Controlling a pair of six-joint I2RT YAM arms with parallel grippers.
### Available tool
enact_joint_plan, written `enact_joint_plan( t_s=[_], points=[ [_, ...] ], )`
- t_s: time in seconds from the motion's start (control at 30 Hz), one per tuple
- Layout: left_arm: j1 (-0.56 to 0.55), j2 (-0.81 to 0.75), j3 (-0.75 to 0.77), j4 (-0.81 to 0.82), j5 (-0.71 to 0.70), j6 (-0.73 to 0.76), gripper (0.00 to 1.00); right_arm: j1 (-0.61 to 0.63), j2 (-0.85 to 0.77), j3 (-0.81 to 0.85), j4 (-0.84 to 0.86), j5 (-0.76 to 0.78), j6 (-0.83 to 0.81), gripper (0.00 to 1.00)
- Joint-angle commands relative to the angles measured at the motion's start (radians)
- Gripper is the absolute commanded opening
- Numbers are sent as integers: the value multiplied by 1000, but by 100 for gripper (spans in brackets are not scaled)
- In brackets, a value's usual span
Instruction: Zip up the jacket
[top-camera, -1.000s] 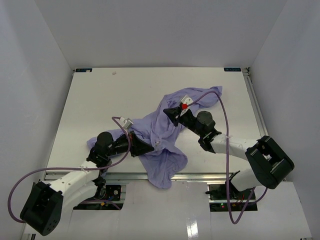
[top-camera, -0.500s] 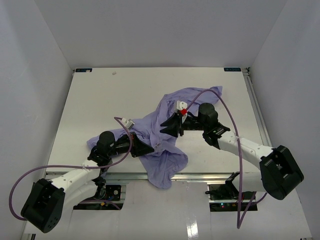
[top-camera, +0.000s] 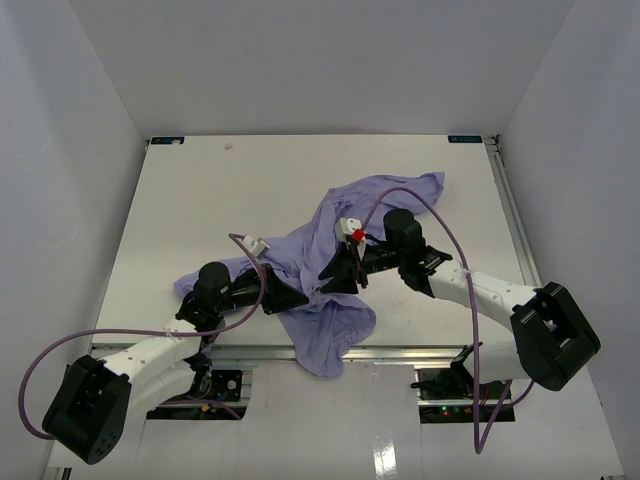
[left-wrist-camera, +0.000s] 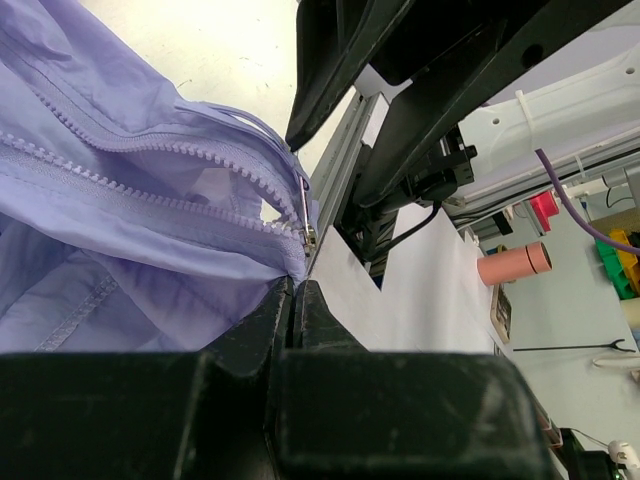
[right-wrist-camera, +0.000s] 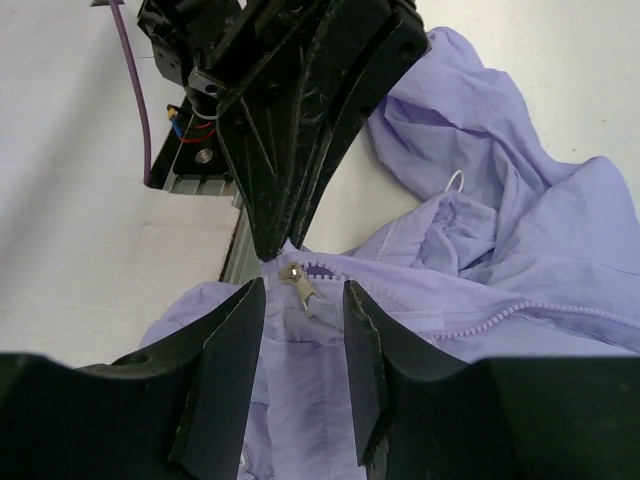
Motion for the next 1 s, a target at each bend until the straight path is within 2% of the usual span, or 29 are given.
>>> enact_joint_plan(
  t_s=[0.0, 0.4, 0.6, 0.7, 0.8, 0.83, 0.97],
  points=[
    [-1, 0, 26, 25, 9, 5, 0, 22, 22, 21, -24, -18, -13, 43],
    [-1, 2, 21, 36, 7, 5, 0, 85, 56, 61, -86, 82, -74, 45],
    [-1, 6, 18, 41, 4, 3, 0, 92, 50, 51, -107, 92, -93, 42],
    [-1, 8, 20, 45, 2, -1, 0, 98, 37, 33, -101, 125, -91, 33],
    [-1, 3, 18, 39, 0, 0, 0, 98, 31, 33, -106, 152, -89, 11],
    [-1, 0, 18, 36, -2, -1, 0, 98, 23, 32, -109, 174, -82, 8],
    [-1, -9, 22, -2, -23, 10, 0, 99, -6, 31, -115, 229, -68, 8]
  ],
)
